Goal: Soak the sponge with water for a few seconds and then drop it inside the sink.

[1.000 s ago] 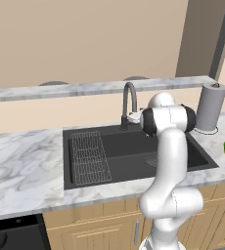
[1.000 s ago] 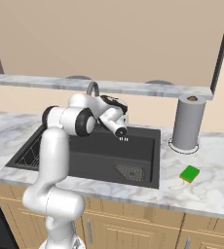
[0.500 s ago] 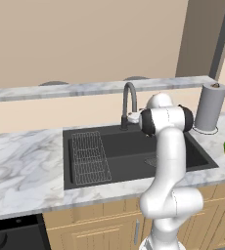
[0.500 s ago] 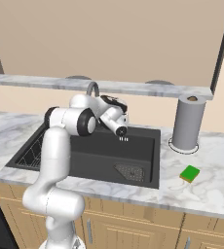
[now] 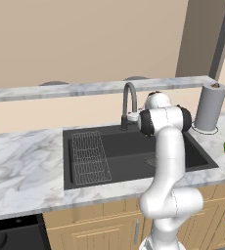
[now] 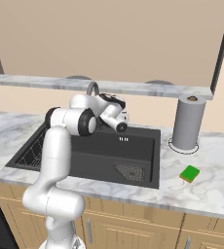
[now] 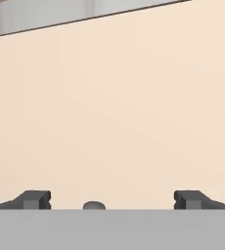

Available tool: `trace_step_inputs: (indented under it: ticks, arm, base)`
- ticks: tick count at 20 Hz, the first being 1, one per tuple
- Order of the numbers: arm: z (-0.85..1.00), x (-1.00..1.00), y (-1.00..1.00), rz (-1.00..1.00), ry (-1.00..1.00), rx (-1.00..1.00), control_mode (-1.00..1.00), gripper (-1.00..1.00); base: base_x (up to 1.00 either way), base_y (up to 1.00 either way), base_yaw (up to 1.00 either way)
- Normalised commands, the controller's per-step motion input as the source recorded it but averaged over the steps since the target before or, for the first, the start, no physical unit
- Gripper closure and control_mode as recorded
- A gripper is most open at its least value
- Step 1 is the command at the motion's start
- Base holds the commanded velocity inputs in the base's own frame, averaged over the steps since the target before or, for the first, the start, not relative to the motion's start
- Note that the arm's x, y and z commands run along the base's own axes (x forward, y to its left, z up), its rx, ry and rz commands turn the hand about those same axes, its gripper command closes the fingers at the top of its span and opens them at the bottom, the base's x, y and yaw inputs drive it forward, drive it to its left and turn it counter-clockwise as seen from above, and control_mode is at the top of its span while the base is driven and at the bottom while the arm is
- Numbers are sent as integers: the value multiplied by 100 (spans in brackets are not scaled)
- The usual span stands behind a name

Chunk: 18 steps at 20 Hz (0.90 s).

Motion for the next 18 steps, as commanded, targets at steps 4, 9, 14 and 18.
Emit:
trace_step_inputs:
  ticks: [4,9,14,18]
  arm:
    - [-27,7,0,0,6,0,-100,-100]
    - [-17,0,-2,0,0,0,-100,-100]
    - [-18,0,-5,0,0,0,-100,-100]
    - [-34,0,-9,0,0,0,-100,-100]
  base:
    - [0,0,0]
    - [0,0,0]
    - [0,0,0]
    - [0,0,0]
